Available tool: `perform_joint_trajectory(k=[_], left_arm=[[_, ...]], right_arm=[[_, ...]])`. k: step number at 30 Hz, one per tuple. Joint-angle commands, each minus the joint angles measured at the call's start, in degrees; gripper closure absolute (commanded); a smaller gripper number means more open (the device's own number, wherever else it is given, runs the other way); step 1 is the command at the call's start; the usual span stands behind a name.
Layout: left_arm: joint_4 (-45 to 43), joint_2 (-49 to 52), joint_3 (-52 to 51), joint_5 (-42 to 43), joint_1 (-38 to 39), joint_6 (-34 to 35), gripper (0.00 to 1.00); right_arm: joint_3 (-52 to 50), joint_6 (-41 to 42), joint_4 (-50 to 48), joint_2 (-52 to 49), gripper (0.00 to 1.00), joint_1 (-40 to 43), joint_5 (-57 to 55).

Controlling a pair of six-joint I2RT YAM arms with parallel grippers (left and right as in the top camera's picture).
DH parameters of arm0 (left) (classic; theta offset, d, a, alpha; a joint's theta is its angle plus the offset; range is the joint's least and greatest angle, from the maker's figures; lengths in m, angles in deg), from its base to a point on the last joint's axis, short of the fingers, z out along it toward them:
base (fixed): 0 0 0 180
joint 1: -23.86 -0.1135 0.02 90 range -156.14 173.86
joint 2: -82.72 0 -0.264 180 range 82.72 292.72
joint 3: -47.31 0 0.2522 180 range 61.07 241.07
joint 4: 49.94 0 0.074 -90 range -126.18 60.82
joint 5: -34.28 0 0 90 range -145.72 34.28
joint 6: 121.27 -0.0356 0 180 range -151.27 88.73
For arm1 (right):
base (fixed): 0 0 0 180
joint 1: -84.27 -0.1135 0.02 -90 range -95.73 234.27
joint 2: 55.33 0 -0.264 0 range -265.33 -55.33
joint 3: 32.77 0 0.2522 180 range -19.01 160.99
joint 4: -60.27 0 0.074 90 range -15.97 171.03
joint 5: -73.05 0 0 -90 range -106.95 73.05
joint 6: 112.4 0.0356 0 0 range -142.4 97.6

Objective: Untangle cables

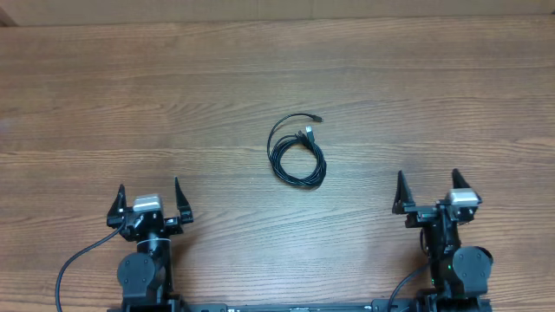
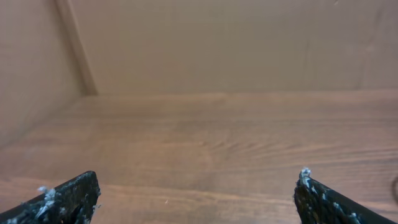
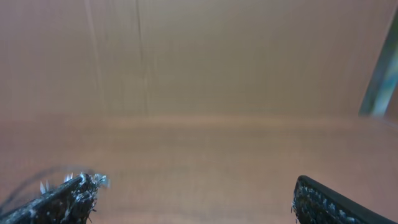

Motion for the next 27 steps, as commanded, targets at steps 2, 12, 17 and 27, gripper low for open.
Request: perform_joint_trajectory(k=[2,12,17,27], left_arm=[[-3.2,-0.5,-0.1,3.3,0.3,1.5,0.01],[3.3,-0.3,14.7,5.9,0.3,7.3,0.0],[5.1,0.8,23.6,8.7,0.4,7.5,0.0],[13.7,14.5,42.4,16.7,0.3,11.1,0.0]], right_arm=[[-0.6,0.6,-4.3,0.6,0.0,-0.2,-0.5],[9.4,-1.0,-2.3,0.5,0.0,-0.3,8.9],[20.9,-1.6,4.5,-1.9,0.0,-0.3,8.9],[48.6,1.8,15.0,-15.3,0.0,-0.3,17.4]])
